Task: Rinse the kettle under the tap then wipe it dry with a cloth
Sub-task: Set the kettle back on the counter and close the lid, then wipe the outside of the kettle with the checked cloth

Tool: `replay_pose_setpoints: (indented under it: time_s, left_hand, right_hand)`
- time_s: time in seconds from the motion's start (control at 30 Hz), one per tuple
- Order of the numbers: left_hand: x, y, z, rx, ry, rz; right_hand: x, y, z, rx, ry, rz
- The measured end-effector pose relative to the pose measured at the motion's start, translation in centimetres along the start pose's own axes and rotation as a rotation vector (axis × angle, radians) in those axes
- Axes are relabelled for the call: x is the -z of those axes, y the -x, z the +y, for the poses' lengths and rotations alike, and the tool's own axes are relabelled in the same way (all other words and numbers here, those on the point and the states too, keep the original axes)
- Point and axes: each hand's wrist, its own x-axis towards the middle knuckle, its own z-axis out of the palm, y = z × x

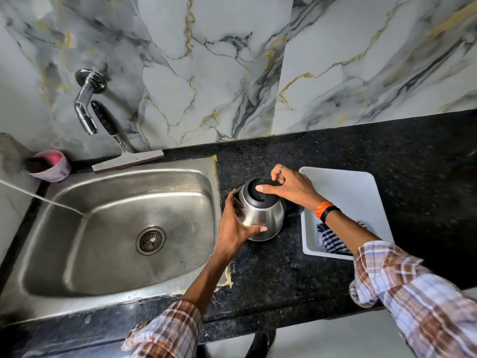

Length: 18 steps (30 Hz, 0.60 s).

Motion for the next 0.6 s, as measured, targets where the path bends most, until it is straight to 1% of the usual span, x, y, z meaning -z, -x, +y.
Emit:
replay_pose_setpoints:
  time_s: [0.07,0.1,0.17,0.2,0.23,0.27,0.3,0.37,0.43,0.5,0.6]
  left_hand:
    - [-0.1,0.6,-0.1,-0.015,-0.017,0.017]
    - [-0.5,1.3,-0.1,-0.02,-0.046,0.071]
    - [-1.5,3.7,-0.1,-0.041,-0.094,0.235]
    - [-2.2,5.1,-0.1,-0.079,-0.098,0.299]
    - [-3.0,6.5,0.0,-0.134,-0.097,0.324]
    - [-4.0,7.7,0.2,-0.198,-0.105,0.309]
    - [-5.0,8.6,0.5,-0.265,-0.131,0.264]
    - [-7.6,9.1,1.4,-0.386,-0.189,0.115]
    - [-10.1,8.4,2.9,-0.46,-0.239,-0.045]
    - [-12.8,6.5,4.4,-0.423,-0.287,-0.186]
    - [-16.5,2.6,6.0,-0.202,-0.433,-0.408]
  right_hand:
    - [-0.2,0.7,0.4,0.041,0.027,0.061]
    - [-0.3,1.2,0.9,0.074,0.036,0.116]
    - [-0.5,2.9,2.4,0.144,0.023,0.271]
    - [-0.5,3.8,3.4,0.164,0.005,0.351]
    - [-0.6,4.8,4.7,0.163,-0.01,0.416]
    - [-0.5,5.8,6.1,0.14,-0.02,0.463]
    - [-0.4,6.7,7.4,0.102,-0.026,0.488]
    - [0.1,8.5,10.5,-0.001,-0.033,0.496]
    - [0.7,10.0,13.3,-0.087,-0.021,0.495]
    - [1.4,11.1,15.6,-0.163,0.008,0.474]
    - [2.3,11.8,17.7,-0.334,0.044,0.346]
